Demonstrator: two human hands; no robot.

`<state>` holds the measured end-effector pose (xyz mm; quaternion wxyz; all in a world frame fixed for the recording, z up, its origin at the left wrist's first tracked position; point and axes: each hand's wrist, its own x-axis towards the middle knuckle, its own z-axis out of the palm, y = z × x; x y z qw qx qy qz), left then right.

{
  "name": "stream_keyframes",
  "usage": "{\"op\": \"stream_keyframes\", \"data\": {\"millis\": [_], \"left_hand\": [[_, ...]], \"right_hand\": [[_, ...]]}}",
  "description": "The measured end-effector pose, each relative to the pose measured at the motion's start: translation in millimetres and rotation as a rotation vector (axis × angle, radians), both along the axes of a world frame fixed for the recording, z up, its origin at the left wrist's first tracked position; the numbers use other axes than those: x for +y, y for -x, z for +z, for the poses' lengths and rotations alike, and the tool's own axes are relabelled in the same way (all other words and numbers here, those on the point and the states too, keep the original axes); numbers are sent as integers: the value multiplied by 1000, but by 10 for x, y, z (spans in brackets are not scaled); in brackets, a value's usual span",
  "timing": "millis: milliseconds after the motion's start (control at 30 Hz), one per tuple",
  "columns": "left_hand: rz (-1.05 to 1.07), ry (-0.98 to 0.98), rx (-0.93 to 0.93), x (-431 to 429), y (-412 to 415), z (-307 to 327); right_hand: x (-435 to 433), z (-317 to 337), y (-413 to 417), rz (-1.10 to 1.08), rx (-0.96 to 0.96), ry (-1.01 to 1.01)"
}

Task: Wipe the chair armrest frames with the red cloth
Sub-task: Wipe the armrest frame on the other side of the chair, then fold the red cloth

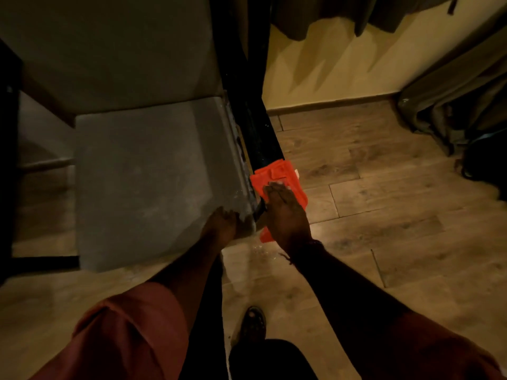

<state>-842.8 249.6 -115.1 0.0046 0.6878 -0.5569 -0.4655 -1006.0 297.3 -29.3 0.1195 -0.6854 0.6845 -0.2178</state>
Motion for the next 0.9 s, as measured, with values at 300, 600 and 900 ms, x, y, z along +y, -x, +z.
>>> {"op": "stream_keyframes", "data": {"millis": [300, 600, 900], "left_hand": [[445, -389, 952, 690, -662, 1993], [467, -287, 1001, 895, -1866, 2570], [697, -165, 1084, 1009, -3966, 2887]], "right_hand": [[200, 1282, -725, -300, -1697, -406], [421, 1835, -1837, -131, -1608, -759], [237, 2069, -3957, 20, -1444, -812]]}}
